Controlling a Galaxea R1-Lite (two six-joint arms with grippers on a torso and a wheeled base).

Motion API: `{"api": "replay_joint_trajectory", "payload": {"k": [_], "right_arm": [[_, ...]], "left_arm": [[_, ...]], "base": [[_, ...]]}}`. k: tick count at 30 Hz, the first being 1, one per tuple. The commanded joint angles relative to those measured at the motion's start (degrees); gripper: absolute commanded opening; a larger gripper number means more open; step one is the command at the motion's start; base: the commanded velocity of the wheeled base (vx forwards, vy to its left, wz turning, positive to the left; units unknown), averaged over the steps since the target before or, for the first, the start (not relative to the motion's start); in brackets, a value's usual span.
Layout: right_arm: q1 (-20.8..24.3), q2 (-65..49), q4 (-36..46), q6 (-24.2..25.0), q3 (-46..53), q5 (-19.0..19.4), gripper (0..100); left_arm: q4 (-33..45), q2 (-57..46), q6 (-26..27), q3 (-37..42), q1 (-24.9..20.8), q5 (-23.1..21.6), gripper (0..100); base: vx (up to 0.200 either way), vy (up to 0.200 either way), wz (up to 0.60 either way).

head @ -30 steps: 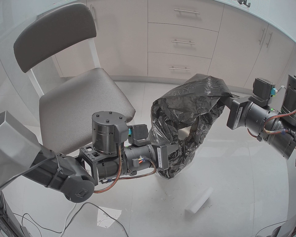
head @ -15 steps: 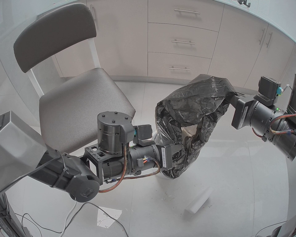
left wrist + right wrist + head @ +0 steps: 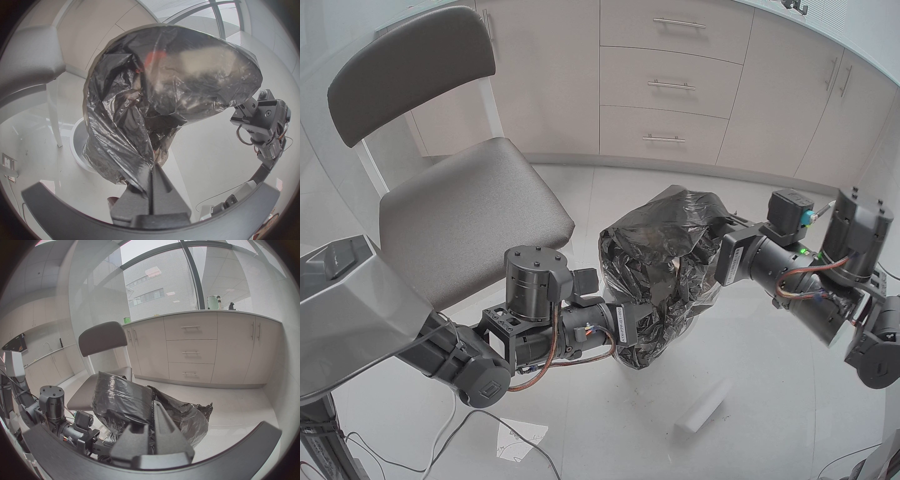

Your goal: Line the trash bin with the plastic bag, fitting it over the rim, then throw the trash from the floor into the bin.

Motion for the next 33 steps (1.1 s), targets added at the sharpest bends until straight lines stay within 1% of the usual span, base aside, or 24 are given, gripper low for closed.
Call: {"api": "replay_joint_trajectory", "payload": {"k": [1, 3, 8, 10, 11, 13, 14, 17, 18, 19, 22, 26, 29, 33], "right_arm": [[-0.7, 8.9, -5.0, 0.4, 0.3, 1.2, 0], [-1.0, 10.1, -6.0, 1.8, 0.0, 2.0, 0], [-1.8, 12.8, -6.1, 9.8, -1.0, 3.7, 0], [-2.0, 13.0, -6.1, 10.7, -1.1, 3.9, 0], [-2.6, 13.5, -6.0, 13.9, -1.6, 4.6, 0], [-3.1, 13.9, -5.6, 16.5, -2.4, 4.7, 0], [-3.2, 13.9, -5.6, 16.9, -2.5, 4.7, 0], [-3.7, 14.6, -4.7, 23.9, -3.6, 4.9, 0], [-3.9, 14.7, -4.3, 25.3, -3.7, 5.2, 0], [-4.1, 14.8, -3.8, 27.0, -3.8, 5.9, 0], [-4.6, 15.0, -2.5, 31.9, -3.9, 9.6, 0], [-5.9, 15.9, -1.3, 36.3, -4.2, 12.9, 0], [-6.9, 17.3, 0.4, 38.2, -5.6, 13.0, 0], [-7.4, 18.2, 1.3, 43.2, -6.3, 14.3, 0]], "left_arm": [[-1.3, 1.5, -0.2, 1.3, 1.6, 0.1, 0], [-1.3, 1.3, -0.2, 1.4, 1.8, 0.2, 0], [-1.6, -1.4, -0.2, 3.5, 2.1, 0.4, 0], [-1.6, -1.9, -0.2, 3.8, 2.2, 0.4, 0], [-1.6, -3.5, -0.2, 5.0, 2.5, 1.5, 0], [-1.6, -4.6, -0.3, 5.8, 2.8, 2.3, 0], [-1.6, -4.8, -0.3, 6.0, 2.9, 2.4, 0], [-1.6, -6.6, -0.3, 7.8, 3.0, 2.6, 0], [-1.6, -6.7, -0.3, 8.0, 2.9, 2.6, 0], [-1.6, -6.8, -0.3, 8.2, 3.0, 2.7, 0], [-1.6, -7.5, -0.3, 8.7, 3.0, 2.7, 0], [-1.6, -8.0, -0.3, 9.3, 3.2, 2.7, 0], [-1.6, -8.1, -0.3, 9.7, 3.7, 2.7, 0], [-1.6, -7.9, -0.3, 9.8, 4.3, 2.7, 0]], "base": [[0.000, 0.000, 0.00], [0.000, 0.000, 0.00], [0.000, 0.000, 0.00], [0.000, 0.000, 0.00], [0.000, 0.000, 0.00], [0.000, 0.000, 0.00], [0.000, 0.000, 0.00], [0.000, 0.000, 0.00], [0.000, 0.000, 0.00], [0.000, 0.000, 0.00], [0.000, 0.000, 0.00], [0.000, 0.000, 0.00], [0.000, 0.000, 0.00], [0.000, 0.000, 0.00]]}}
